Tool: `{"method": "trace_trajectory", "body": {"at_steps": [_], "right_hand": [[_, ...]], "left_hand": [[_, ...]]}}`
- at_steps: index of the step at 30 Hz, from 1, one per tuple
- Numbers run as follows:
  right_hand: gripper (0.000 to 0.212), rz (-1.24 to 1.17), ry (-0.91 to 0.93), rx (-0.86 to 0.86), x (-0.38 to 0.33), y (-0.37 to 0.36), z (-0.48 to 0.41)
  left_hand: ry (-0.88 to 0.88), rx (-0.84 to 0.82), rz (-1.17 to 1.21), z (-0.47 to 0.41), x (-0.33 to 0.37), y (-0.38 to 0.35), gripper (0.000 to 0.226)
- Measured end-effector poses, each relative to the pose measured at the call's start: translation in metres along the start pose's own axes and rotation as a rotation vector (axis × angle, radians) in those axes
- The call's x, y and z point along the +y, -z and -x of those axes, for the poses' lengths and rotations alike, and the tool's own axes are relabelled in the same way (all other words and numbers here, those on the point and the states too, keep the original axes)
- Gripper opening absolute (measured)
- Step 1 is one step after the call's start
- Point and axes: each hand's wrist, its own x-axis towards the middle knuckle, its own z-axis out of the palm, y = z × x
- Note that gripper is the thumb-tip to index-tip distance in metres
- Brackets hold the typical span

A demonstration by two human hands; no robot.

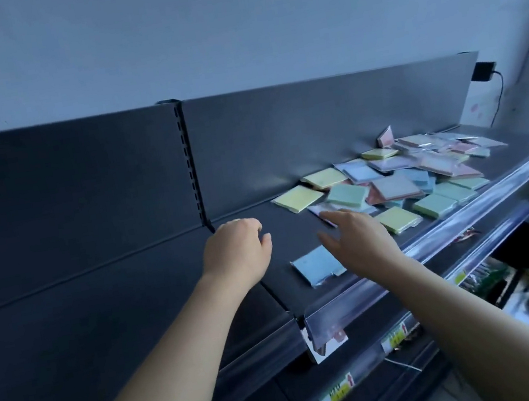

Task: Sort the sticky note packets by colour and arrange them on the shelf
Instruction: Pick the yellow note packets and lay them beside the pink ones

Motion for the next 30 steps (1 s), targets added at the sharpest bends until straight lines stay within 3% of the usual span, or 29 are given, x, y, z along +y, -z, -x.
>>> {"method": "trace_trajectory", "body": {"at_steps": [10,17,23,27,30], "right_hand": [[0.032,-0.020,-0.037,0.022,0.068,-0.017,-0.108],[0.032,0.034,0.068,-0.124,0.115,-0.041,-0.180],[0.031,0.104,0.211,-0.326,0.144,-0.064,-0.230],[0.032,-0.007,0.272,-0.296,0.157,-0.068,-0.242],[0.033,-0.133,0.307,-0.326,0.164,-0.065,-0.259]], "left_hand": [[0.062,-0.102,-0.049,-0.111,0.016,-0.060,0.030],[0.146,-0.228,-0.158,-0.166,0.030,-0.104,0.034],[0.276,-0.352,-0.225,-0.190,0.042,-0.133,0.065],[0.404,-0.311,-0.147,-0.191,0.042,-0.133,0.070],[0.507,-0.219,-0.009,-0.183,0.043,-0.128,0.061]]}}
